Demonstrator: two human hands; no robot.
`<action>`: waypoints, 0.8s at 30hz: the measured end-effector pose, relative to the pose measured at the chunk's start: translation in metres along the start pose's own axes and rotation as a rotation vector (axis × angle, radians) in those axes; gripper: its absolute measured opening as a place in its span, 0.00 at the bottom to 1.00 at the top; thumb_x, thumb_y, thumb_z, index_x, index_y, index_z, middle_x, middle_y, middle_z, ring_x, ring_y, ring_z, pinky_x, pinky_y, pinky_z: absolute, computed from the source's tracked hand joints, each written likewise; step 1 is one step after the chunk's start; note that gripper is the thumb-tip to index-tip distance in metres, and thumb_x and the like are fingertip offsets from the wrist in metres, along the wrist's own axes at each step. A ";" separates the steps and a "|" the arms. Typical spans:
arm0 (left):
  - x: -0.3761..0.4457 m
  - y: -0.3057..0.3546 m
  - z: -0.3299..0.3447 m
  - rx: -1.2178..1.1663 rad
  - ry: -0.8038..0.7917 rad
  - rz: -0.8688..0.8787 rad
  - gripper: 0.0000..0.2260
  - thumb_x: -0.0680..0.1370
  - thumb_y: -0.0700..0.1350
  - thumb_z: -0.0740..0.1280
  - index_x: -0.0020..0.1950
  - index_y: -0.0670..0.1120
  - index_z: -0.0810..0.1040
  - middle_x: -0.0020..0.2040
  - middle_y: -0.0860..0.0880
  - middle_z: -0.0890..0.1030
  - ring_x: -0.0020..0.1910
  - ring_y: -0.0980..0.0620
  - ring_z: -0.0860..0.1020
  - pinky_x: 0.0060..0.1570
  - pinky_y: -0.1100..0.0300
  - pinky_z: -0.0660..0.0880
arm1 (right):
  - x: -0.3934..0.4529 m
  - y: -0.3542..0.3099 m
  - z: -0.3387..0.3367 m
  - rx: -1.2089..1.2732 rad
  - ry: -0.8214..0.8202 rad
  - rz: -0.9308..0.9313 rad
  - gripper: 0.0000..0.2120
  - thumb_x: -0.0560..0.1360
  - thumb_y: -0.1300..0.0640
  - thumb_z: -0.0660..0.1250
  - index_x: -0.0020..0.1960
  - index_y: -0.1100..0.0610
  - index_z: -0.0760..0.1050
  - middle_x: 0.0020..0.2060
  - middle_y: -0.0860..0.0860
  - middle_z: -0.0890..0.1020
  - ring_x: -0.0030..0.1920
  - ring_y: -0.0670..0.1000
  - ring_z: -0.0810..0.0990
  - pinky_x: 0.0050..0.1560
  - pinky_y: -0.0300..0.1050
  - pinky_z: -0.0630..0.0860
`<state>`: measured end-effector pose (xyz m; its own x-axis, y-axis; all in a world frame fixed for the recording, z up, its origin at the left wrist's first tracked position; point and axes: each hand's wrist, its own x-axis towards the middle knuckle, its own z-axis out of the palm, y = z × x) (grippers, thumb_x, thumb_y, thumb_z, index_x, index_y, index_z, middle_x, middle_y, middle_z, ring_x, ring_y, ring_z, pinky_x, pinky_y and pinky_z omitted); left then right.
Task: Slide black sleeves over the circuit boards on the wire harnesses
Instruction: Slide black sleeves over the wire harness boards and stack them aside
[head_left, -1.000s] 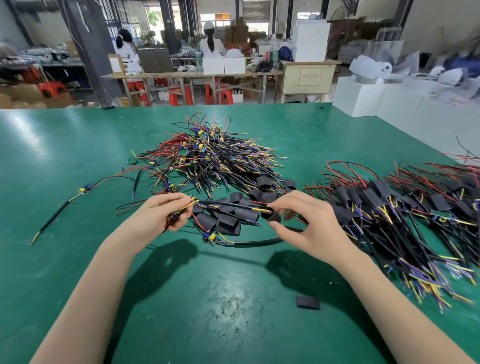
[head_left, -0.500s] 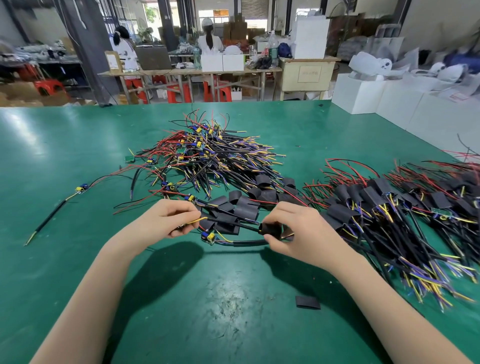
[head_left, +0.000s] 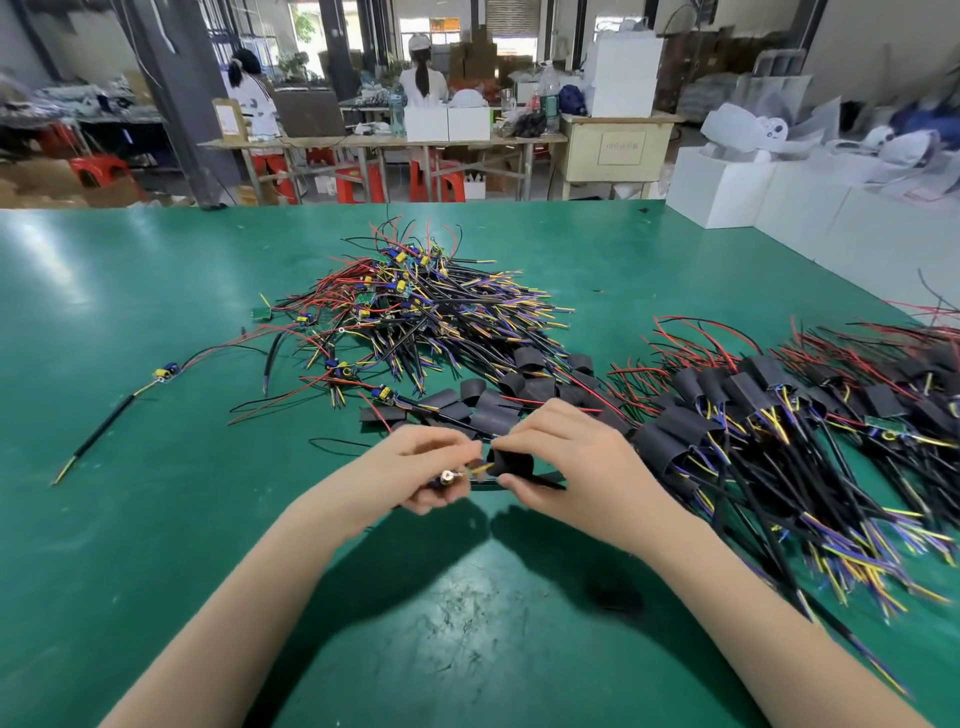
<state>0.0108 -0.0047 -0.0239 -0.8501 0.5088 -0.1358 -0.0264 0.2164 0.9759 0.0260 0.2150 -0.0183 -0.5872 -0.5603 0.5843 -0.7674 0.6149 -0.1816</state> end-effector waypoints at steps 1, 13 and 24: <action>0.002 -0.001 0.006 -0.031 -0.010 -0.010 0.08 0.78 0.50 0.68 0.45 0.47 0.77 0.33 0.47 0.75 0.26 0.55 0.63 0.24 0.67 0.59 | 0.001 -0.001 0.002 0.003 -0.019 -0.007 0.09 0.71 0.58 0.72 0.51 0.58 0.81 0.43 0.50 0.82 0.45 0.54 0.78 0.47 0.46 0.77; 0.008 -0.014 0.010 -0.182 0.097 -0.060 0.05 0.79 0.30 0.63 0.53 0.37 0.73 0.40 0.42 0.82 0.33 0.50 0.78 0.31 0.61 0.76 | -0.007 0.007 0.007 -0.211 -0.299 0.084 0.18 0.72 0.40 0.69 0.56 0.50 0.81 0.47 0.47 0.81 0.50 0.54 0.77 0.44 0.47 0.76; 0.004 -0.010 0.002 -0.116 0.098 -0.012 0.07 0.76 0.35 0.69 0.53 0.39 0.76 0.46 0.41 0.82 0.40 0.48 0.82 0.37 0.62 0.77 | -0.009 0.007 0.003 0.017 -0.095 0.188 0.09 0.73 0.60 0.72 0.53 0.55 0.83 0.41 0.51 0.81 0.42 0.55 0.80 0.41 0.49 0.77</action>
<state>0.0084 -0.0028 -0.0343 -0.8964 0.4220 -0.1355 -0.0922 0.1216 0.9883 0.0248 0.2224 -0.0271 -0.7416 -0.4868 0.4617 -0.6456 0.7048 -0.2940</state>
